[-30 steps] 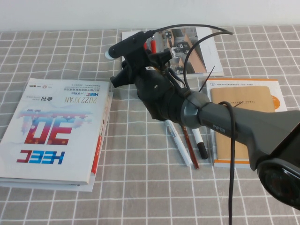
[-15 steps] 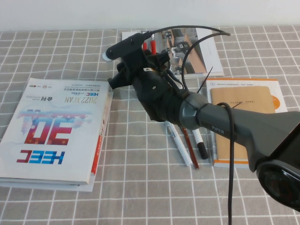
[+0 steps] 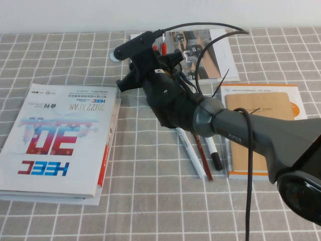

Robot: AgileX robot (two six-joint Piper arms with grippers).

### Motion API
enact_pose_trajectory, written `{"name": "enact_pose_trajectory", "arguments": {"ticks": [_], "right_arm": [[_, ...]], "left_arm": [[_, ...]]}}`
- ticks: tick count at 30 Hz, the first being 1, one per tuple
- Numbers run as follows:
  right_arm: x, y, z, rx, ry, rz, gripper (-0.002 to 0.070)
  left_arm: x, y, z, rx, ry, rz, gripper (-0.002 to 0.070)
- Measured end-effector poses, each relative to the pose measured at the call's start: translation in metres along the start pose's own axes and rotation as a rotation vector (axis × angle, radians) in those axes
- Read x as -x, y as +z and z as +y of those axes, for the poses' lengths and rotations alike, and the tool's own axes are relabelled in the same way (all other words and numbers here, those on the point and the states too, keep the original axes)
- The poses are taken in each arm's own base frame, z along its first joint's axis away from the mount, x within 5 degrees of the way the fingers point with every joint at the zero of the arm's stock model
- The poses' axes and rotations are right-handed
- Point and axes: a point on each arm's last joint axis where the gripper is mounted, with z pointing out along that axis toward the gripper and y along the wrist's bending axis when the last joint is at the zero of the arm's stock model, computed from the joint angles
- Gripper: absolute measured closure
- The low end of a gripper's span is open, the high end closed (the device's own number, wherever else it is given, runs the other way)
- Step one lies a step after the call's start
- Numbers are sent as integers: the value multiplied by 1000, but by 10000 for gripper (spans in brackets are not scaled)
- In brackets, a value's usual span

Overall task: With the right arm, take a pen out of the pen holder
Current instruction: 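Take a marker out of the pen holder and lay it on the table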

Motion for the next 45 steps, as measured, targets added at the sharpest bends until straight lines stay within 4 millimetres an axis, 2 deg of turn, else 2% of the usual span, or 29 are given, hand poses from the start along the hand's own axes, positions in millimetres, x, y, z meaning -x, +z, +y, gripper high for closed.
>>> {"name": "enact_pose_trajectory", "arguments": {"ticks": [5,19,27,32,39,45], "right_arm": [[0,0,0,-8,-11,-2,557],[0,-2,3,-9,-29,0,561],[0,-2,4,0,-23,4,458],[0,-4,5,7,-36,3,447],[2,-23,3,46,-39,21,445],[2,-25,2,50,-26,22,445]], "left_arm": [[0,0,0,0,0,0,680],[0,0,0,0,0,0,680],[0,0,0,0,0,0,680],[0,0,0,0,0,0,680],[0,0,0,0,0,0,680],[0,0,0,0,0,0,680]]}}
